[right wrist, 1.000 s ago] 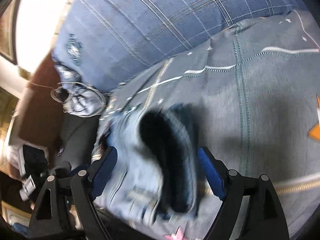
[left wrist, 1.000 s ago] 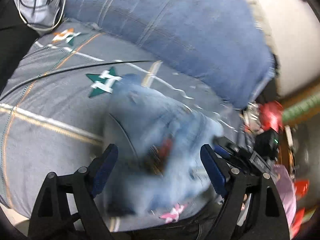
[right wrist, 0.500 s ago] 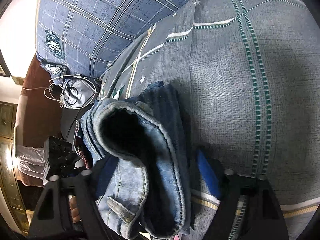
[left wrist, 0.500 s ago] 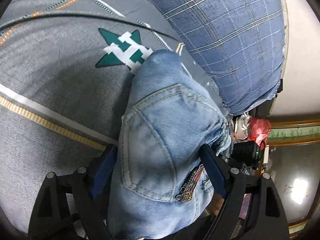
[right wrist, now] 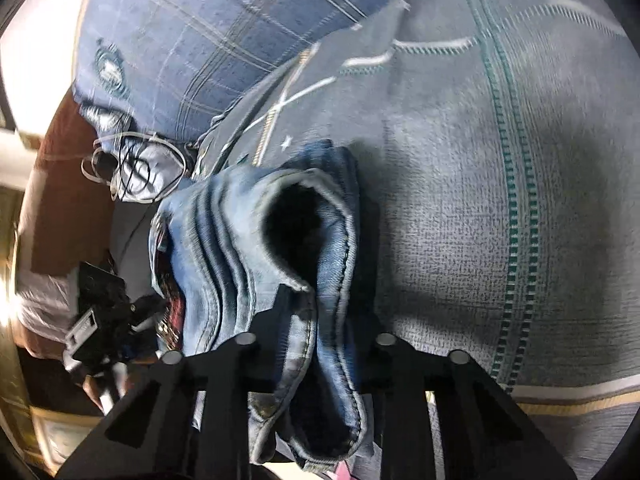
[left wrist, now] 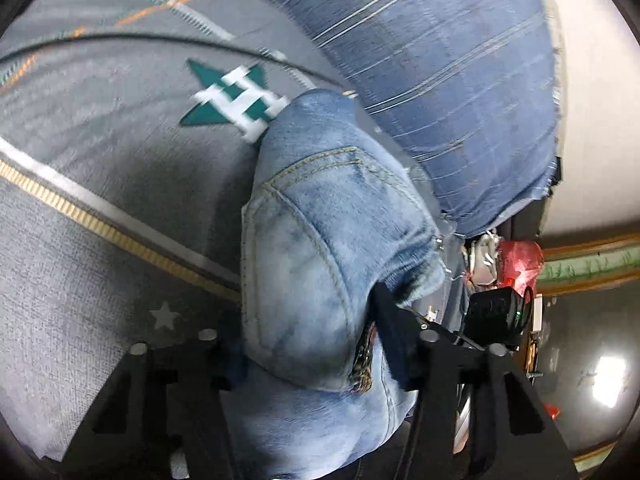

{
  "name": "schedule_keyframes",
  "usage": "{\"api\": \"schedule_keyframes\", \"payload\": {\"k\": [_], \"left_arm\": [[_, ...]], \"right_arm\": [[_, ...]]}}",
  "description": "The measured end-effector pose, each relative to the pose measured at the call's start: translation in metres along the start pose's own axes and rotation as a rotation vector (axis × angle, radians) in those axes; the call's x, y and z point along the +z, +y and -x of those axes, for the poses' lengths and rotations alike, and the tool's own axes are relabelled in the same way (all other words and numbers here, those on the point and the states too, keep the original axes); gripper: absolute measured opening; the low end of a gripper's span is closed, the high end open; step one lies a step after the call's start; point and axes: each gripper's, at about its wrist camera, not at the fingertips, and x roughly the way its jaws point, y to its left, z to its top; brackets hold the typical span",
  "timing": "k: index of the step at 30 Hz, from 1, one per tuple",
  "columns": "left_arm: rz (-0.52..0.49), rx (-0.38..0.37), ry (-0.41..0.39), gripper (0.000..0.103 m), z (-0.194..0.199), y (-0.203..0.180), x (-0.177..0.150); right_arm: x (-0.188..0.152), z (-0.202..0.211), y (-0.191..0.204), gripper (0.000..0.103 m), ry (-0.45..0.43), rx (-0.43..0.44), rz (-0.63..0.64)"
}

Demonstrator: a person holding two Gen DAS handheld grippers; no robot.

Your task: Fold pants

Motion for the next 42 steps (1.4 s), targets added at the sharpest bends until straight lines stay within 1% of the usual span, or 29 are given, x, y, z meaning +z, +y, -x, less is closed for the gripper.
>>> {"api": "schedule_keyframes", "payload": {"k": [1, 3, 5, 7, 9, 12, 14, 18, 20, 23, 25, 27, 28, 29, 30, 32, 34, 37, 39, 40, 41, 42], "left_arm": [[-0.003, -0.005, -0.003, 0.054, 0.000, -0.001, 0.000], [0.010, 0.015, -0.005, 0.058, -0.004, 0.003, 0.001], [0.036, 0.036, -0.008, 0.058, -0.009, 0.008, 0.005], [0.040, 0.025, -0.023, 0.053, -0.007, 0.006, 0.005], [0.035, -0.002, -0.046, 0.044, -0.001, 0.002, 0.003], [0.046, -0.057, -0.066, 0.041, 0.011, -0.004, 0.003], [0.030, -0.072, -0.077, 0.040, 0.020, -0.016, 0.005], [-0.043, -0.081, -0.111, 0.040, 0.037, -0.055, 0.015], [-0.075, -0.086, -0.121, 0.040, 0.040, -0.076, 0.024], [-0.098, -0.103, -0.115, 0.040, 0.031, -0.098, 0.045], [-0.122, -0.097, -0.119, 0.040, 0.015, -0.104, 0.057], [-0.120, -0.108, -0.111, 0.040, -0.008, -0.097, 0.064], [-0.108, -0.102, -0.101, 0.040, -0.018, -0.089, 0.065], [-0.082, -0.078, -0.078, 0.040, -0.031, -0.083, 0.065], [-0.077, -0.055, -0.059, 0.040, -0.040, -0.079, 0.066], [-0.079, -0.022, -0.040, 0.040, -0.053, -0.073, 0.066], [-0.054, -0.020, -0.022, 0.040, -0.059, -0.065, 0.069], [-0.048, -0.013, -0.018, 0.040, -0.062, -0.059, 0.074], [-0.049, 0.020, 0.004, 0.047, -0.072, -0.050, 0.078], [-0.048, 0.042, 0.009, 0.051, -0.075, -0.048, 0.078], [-0.038, 0.062, 0.007, 0.057, -0.077, -0.042, 0.079], [-0.020, 0.054, 0.007, 0.058, -0.077, -0.037, 0.078]], "right_arm": [[-0.001, 0.002, 0.000, 0.021, -0.006, 0.007, 0.003], [0.000, 0.002, -0.006, 0.022, -0.003, 0.028, -0.030], [0.001, -0.002, -0.012, 0.022, 0.006, 0.030, -0.049], [0.001, -0.001, -0.010, 0.019, 0.002, 0.021, -0.033], [0.000, 0.006, 0.001, 0.016, -0.033, 0.029, 0.020], [-0.001, 0.019, 0.018, 0.016, -0.089, 0.063, 0.078], [0.001, 0.028, 0.020, 0.015, -0.112, 0.096, 0.079], [0.008, 0.050, 0.029, 0.015, -0.164, 0.148, 0.086], [0.019, 0.066, 0.038, 0.015, -0.193, 0.161, 0.096], [0.051, 0.084, 0.043, 0.016, -0.240, 0.141, 0.085], [0.067, 0.088, 0.035, 0.016, -0.265, 0.126, 0.076], [0.078, 0.083, 0.021, 0.016, -0.285, 0.106, 0.062], [0.080, 0.077, 0.010, 0.016, -0.286, 0.102, 0.044], [0.082, 0.071, 0.001, 0.016, -0.271, 0.097, 0.023], [0.085, 0.061, -0.009, 0.016, -0.242, 0.074, 0.000], [0.091, 0.051, -0.015, 0.016, -0.222, 0.018, 0.006], [0.094, 0.044, -0.020, 0.016, -0.210, 0.001, -0.006], [0.098, 0.035, -0.028, 0.016, -0.203, -0.006, -0.020], [0.095, 0.028, -0.033, 0.016, -0.194, -0.016, -0.042], [0.095, 0.023, -0.038, 0.018, -0.192, -0.040, -0.059], [0.095, 0.020, -0.044, 0.027, -0.192, -0.068, -0.080], [0.094, 0.016, -0.050, 0.032, -0.181, -0.079, -0.120]]}}
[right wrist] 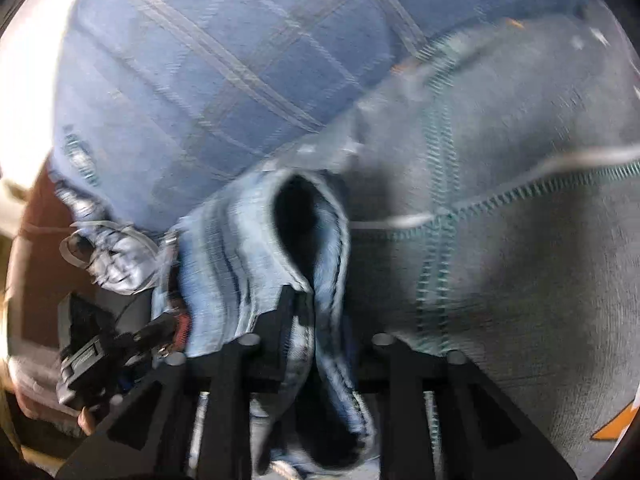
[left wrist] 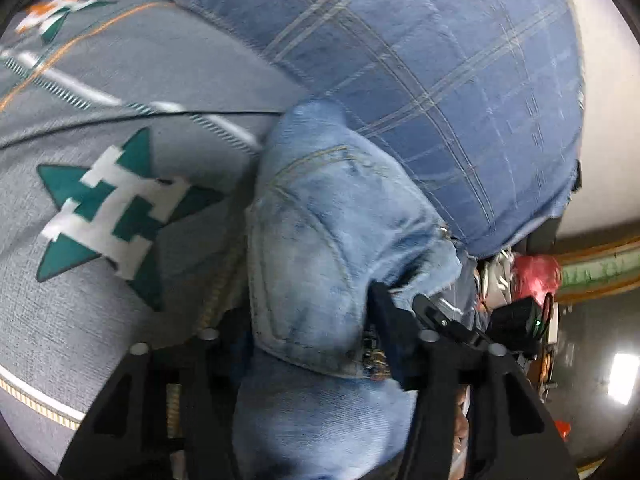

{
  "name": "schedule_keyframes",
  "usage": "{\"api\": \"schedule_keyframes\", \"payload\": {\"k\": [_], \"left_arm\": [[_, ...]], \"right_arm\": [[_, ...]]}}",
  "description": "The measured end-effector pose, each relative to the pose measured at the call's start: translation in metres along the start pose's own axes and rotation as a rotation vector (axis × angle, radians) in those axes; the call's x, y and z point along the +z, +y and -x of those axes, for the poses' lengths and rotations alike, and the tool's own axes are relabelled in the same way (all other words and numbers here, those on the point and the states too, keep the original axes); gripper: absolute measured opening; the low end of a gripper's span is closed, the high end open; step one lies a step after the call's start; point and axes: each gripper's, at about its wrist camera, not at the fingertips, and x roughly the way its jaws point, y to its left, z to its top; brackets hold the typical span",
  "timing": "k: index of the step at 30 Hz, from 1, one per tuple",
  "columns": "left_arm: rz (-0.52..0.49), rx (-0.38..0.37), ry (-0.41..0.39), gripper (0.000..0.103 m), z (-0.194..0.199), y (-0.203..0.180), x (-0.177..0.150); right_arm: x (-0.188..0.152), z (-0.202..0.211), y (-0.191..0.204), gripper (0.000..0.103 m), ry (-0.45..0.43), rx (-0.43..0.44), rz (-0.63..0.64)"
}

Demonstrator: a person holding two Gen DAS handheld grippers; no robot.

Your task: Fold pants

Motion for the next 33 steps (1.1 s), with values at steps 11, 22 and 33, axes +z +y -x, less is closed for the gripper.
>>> {"api": "schedule_keyframes", "payload": {"k": [11, 22, 33], "left_arm": [[-0.104, 0.082, -0.082, 0.062, 0.044, -0.020, -0.023], [-0.167, 0.199, -0.053, 0.064, 0.024, -0.026, -0.033], [-0.156, 0.224, -0.073, 0.071, 0.027, -0.019, -0.041]], "right_arm": [[-0.035, 0.053, 0.034, 0.051, -0.065, 0.052, 0.133], [-0.057, 0.056, 0.037, 0.011, -0.006, 0.013, 0.179], [-0.063, 0.040, 0.032, 0.021, -0.012, -0.090, 0.202]]}}
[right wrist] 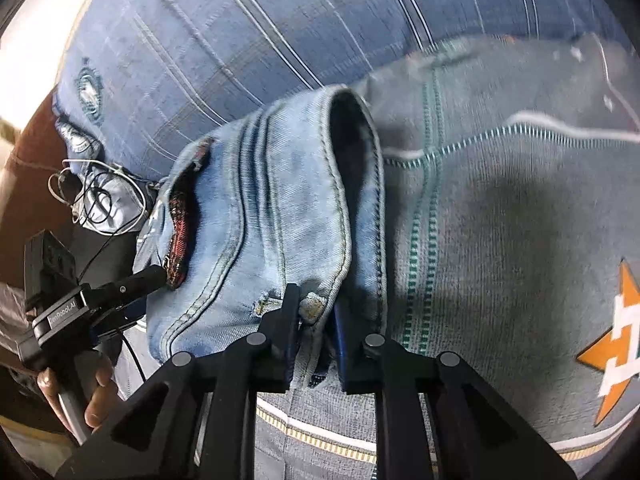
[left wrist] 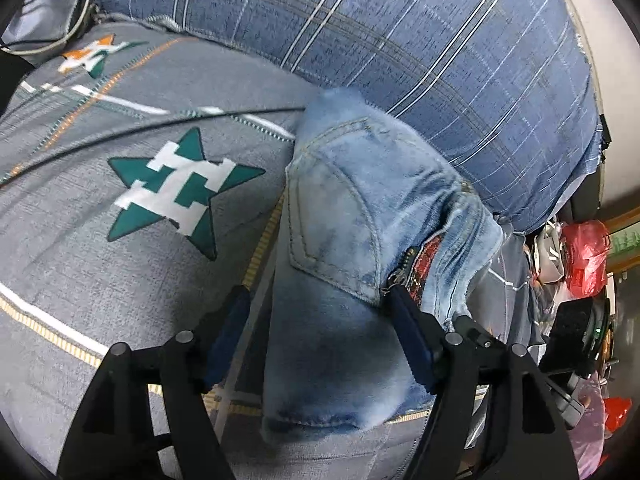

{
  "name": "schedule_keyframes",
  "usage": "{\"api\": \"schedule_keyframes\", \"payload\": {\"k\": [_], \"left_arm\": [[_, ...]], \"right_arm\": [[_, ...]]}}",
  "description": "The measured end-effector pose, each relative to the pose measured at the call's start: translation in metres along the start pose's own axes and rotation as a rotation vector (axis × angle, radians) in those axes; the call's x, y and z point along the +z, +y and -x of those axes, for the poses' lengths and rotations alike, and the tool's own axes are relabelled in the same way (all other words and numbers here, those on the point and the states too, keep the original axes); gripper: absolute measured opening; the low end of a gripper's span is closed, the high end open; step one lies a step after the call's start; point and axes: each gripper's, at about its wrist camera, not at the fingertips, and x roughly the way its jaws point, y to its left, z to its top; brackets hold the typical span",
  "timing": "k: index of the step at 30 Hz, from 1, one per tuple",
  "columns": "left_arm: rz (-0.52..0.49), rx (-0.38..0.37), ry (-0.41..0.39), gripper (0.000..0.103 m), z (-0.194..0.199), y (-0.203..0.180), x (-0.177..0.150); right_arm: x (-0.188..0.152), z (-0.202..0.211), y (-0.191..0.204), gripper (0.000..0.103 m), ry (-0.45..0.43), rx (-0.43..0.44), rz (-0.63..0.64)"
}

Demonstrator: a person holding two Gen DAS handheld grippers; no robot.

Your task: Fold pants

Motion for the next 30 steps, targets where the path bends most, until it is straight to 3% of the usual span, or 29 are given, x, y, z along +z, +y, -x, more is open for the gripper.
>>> {"api": "schedule_keyframes", "payload": {"k": [1, 2, 3, 4, 5, 11, 15, 17, 20, 30], "left_arm": [[0.002, -0.011, -0.012, 0.071, 0.005, 0.000, -0.002], [0.009, -0.033, -0.022, 0.072, 0.009, 0.002, -0.002], [0.019, -0.051, -0.024, 0.072, 0.011, 0.004, -0.002], [0.030, -0.064, -0.021, 0.072, 0.012, 0.006, -0.002], [0.045, -0.069, -0.014, 0.072, 0.012, 0.009, -0.002], [0.024, -0.048, 0.004, 0.072, 0.009, 0.002, -0.009], [0.032, -0.063, 0.057, 0.072, -0.003, 0.001, -0.019], [0.038, -0.053, 0.063, 0.072, -0.008, 0.000, -0.022], [0.050, -0.060, 0.064, 0.071, -0.007, 0.001, -0.022], [-0.035, 0.046, -0.043, 0.067, -0.002, -0.018, -0.036]], "right_arm": [[0.000, 0.007, 0.001, 0.023, -0.026, 0.033, -0.008], [0.003, 0.010, 0.000, 0.036, -0.042, 0.066, -0.018], [0.004, 0.017, -0.003, 0.064, -0.062, 0.114, -0.035], [0.005, 0.022, -0.006, 0.074, -0.091, 0.153, -0.060], [0.006, 0.028, -0.011, 0.075, -0.121, 0.169, -0.092], [0.005, 0.031, -0.017, 0.075, -0.129, 0.124, -0.112], [0.001, 0.012, -0.016, 0.075, -0.032, -0.001, -0.084], [0.002, -0.002, -0.029, 0.075, 0.025, 0.010, -0.145], [-0.002, -0.011, -0.045, 0.060, 0.094, 0.148, -0.242], [-0.004, -0.006, -0.024, 0.039, 0.081, 0.046, -0.127]]}}
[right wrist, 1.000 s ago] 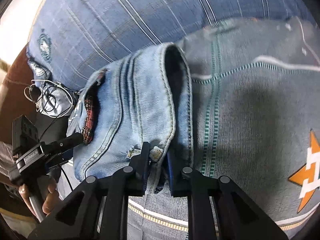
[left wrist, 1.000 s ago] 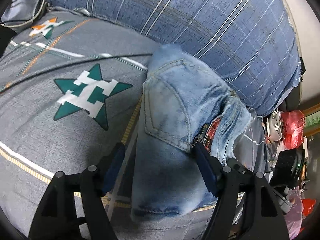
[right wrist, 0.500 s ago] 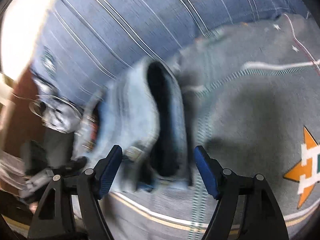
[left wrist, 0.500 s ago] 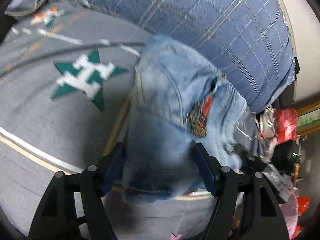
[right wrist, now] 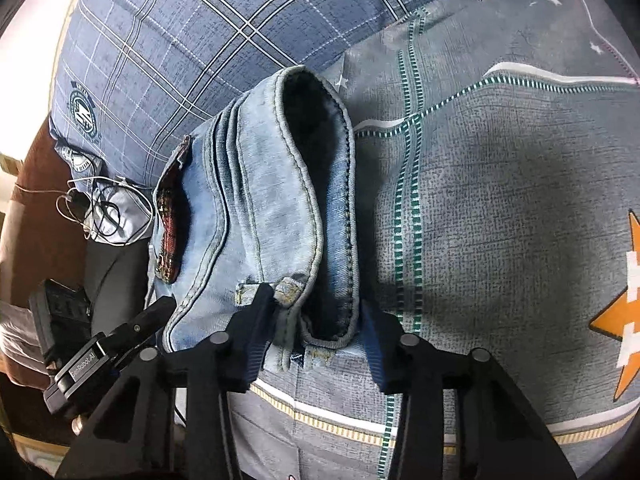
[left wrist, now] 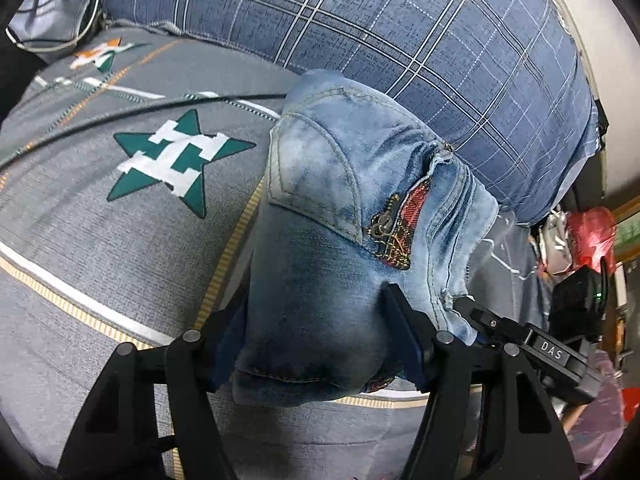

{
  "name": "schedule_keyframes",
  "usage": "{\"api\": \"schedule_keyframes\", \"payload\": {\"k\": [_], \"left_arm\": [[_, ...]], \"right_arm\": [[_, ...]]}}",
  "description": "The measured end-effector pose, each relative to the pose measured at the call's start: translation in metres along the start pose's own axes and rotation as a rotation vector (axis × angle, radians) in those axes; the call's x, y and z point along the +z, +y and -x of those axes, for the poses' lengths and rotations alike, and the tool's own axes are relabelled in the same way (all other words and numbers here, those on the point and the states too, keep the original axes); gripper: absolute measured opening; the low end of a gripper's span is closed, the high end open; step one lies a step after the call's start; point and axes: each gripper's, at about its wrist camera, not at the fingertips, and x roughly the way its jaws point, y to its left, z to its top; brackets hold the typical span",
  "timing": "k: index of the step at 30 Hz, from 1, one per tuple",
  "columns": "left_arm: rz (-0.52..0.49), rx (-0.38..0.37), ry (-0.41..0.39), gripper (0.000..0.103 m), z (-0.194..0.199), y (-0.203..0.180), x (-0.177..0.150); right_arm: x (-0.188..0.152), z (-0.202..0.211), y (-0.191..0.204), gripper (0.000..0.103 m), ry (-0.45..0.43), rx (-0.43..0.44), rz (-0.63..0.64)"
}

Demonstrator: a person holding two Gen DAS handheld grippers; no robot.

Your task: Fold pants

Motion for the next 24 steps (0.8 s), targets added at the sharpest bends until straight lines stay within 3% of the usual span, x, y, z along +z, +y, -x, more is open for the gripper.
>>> {"api": "schedule_keyframes", "payload": {"k": [4, 8, 14, 19, 24], "left_arm": [[-0.017, 0.015, -0.013, 0.066, 0.000, -0.001, 0.001], [-0.023, -0.007, -0.041, 0.059, 0.012, -0.003, 0.001], [-0.048, 0.047, -0.040, 0.062, 0.003, -0.006, -0.003], [-0.086, 0.078, -0.067, 0.062, 0.006, -0.012, -0.006], [-0.093, 0.058, -0.096, 0.058, 0.016, -0.016, -0.008]], "right_arm": [[-0.002, 0.003, 0.000, 0.034, -0.018, 0.001, 0.017], [-0.006, 0.017, 0.008, 0.029, -0.069, 0.017, 0.057], [-0.005, 0.006, -0.001, 0.031, -0.018, -0.006, 0.015], [-0.007, 0.008, 0.005, 0.031, -0.035, -0.022, 0.047], [-0.012, 0.024, 0.014, 0.030, -0.091, 0.025, 0.089]]}}
